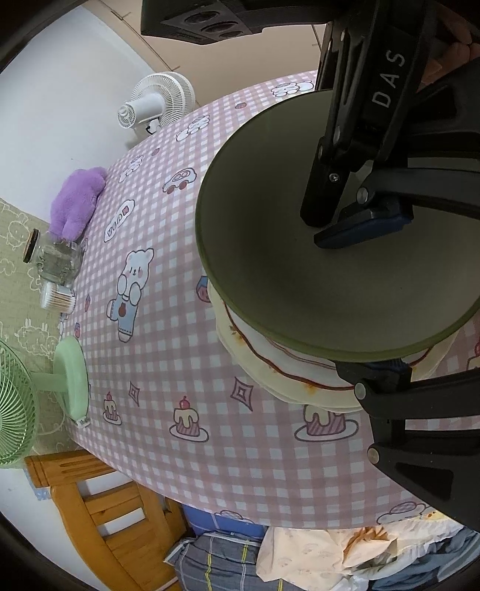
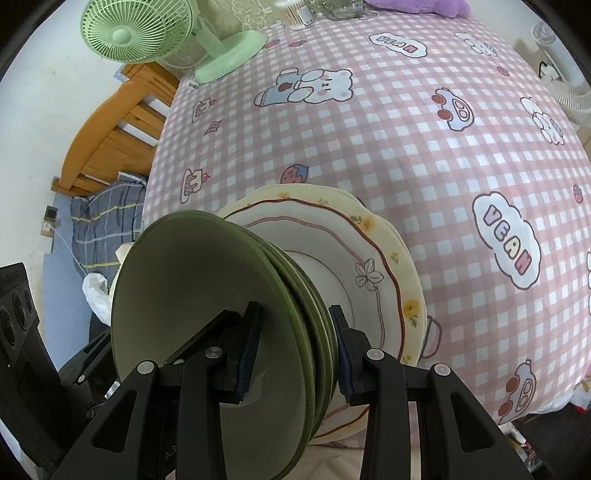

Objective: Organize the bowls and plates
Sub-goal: 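Lift the nested bowls with the right gripper over the plate stack, then lower the nested bowls onto the plates and open the right gripper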

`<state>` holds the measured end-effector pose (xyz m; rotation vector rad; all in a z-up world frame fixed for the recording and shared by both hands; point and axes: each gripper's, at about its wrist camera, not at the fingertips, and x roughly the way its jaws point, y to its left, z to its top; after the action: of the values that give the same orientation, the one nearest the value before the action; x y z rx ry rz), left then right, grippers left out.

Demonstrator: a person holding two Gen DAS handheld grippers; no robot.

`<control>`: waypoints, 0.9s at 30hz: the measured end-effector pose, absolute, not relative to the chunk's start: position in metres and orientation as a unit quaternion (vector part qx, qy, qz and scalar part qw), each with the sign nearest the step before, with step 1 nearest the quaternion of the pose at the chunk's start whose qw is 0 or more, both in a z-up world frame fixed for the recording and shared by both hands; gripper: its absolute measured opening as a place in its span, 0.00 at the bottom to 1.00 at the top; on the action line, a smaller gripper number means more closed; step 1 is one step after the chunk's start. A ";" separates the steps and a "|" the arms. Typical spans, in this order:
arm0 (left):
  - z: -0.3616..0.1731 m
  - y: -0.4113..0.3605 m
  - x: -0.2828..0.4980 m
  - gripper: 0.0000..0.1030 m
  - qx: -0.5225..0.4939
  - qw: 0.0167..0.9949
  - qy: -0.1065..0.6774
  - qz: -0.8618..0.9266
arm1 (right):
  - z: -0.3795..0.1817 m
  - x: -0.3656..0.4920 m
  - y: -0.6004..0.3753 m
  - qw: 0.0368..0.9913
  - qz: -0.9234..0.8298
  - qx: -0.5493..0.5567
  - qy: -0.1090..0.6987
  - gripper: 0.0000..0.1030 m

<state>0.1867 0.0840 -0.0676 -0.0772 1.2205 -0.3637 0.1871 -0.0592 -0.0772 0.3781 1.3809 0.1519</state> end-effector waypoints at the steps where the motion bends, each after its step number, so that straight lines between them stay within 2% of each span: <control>1: -0.068 0.084 0.188 0.48 -0.036 0.804 0.569 -0.171 | -0.077 0.188 -0.059 0.753 0.069 0.172 0.631 0.37; 9: -0.070 0.090 0.188 0.50 -0.047 0.804 0.570 -0.163 | -0.075 0.192 -0.056 0.758 0.068 0.155 0.630 0.37; 12: -0.072 0.096 0.189 0.65 -0.046 0.808 0.570 -0.144 | -0.074 0.192 -0.054 0.766 0.065 0.150 0.621 0.38; 15: -0.072 0.098 0.188 0.68 -0.035 0.813 0.563 -0.140 | -0.072 0.191 -0.051 0.778 0.057 0.138 0.610 0.40; 17: -0.072 0.098 0.186 0.69 -0.026 0.817 0.559 -0.141 | -0.071 0.187 -0.048 0.788 0.042 0.126 0.602 0.46; 21: -0.071 0.102 0.181 0.73 -0.016 0.820 0.556 -0.136 | -0.070 0.182 -0.045 0.796 0.023 0.105 0.595 0.50; 27: -0.049 0.101 0.167 0.75 -0.007 0.851 0.513 -0.114 | -0.051 0.172 -0.045 0.824 0.010 0.082 0.561 0.62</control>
<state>0.1667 0.1007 -0.0495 -0.0154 1.0793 -0.2398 0.1715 -0.0452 -0.0508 0.1742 1.1936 0.0218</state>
